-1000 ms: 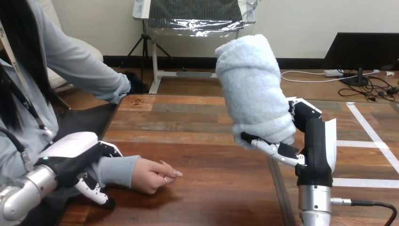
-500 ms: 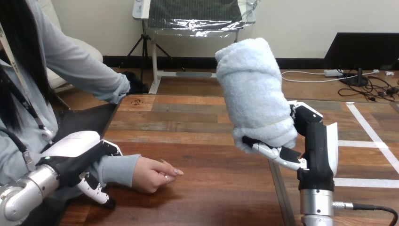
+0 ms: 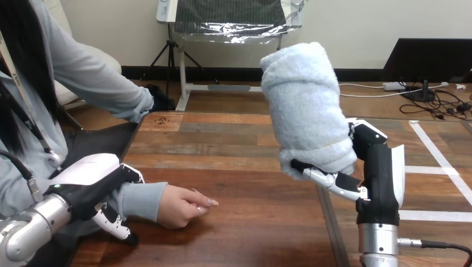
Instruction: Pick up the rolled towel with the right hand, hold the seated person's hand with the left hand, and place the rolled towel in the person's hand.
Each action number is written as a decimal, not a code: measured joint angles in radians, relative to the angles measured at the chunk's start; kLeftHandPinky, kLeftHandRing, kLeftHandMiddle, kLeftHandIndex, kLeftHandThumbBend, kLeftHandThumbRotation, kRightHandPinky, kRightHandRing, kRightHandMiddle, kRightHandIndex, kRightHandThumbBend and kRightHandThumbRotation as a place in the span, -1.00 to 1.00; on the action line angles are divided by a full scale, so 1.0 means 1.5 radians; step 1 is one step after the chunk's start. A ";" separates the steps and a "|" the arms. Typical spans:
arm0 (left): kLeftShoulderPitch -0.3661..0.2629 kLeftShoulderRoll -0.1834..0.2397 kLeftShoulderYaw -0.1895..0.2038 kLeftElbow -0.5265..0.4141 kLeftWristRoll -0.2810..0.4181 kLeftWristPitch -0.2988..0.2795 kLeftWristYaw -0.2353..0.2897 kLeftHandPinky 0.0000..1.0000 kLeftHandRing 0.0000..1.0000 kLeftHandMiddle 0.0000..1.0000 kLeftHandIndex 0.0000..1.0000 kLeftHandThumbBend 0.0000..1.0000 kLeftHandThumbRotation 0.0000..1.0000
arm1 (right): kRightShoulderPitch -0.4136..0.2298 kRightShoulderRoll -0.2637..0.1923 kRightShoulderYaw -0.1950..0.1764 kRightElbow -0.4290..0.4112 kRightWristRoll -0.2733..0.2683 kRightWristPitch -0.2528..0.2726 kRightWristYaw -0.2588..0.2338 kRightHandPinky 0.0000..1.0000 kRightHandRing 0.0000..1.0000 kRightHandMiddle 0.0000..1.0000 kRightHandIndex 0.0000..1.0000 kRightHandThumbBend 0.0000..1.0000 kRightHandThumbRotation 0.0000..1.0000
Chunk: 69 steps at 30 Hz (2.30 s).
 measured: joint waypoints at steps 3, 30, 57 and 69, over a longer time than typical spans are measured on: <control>0.000 0.000 -0.001 0.000 0.000 -0.002 0.003 -0.22 -0.13 -0.03 -0.02 0.78 -1.00 | 0.000 0.000 -0.001 0.000 0.002 -0.003 0.008 -0.37 -0.24 -0.08 -0.11 0.49 -1.00; 0.000 -0.002 -0.001 0.000 -0.001 -0.030 0.005 -0.34 -0.25 -0.13 -0.13 0.65 -1.00 | 0.008 0.005 0.002 -0.001 -0.022 0.003 0.025 -0.37 -0.24 -0.09 -0.11 0.54 -1.00; -0.024 -0.008 -0.001 -0.004 -0.001 -0.047 0.002 -0.43 -0.31 -0.17 -0.16 0.55 -1.00 | 0.026 0.011 0.026 0.000 -0.060 0.035 0.024 -0.35 -0.23 -0.07 -0.09 0.50 -1.00; -0.043 -0.009 -0.001 -0.020 -0.006 -0.043 -0.023 -0.44 -0.32 -0.19 -0.17 0.55 -1.00 | 0.032 0.013 0.040 0.000 -0.075 0.035 0.020 -0.37 -0.25 -0.08 -0.09 0.49 -1.00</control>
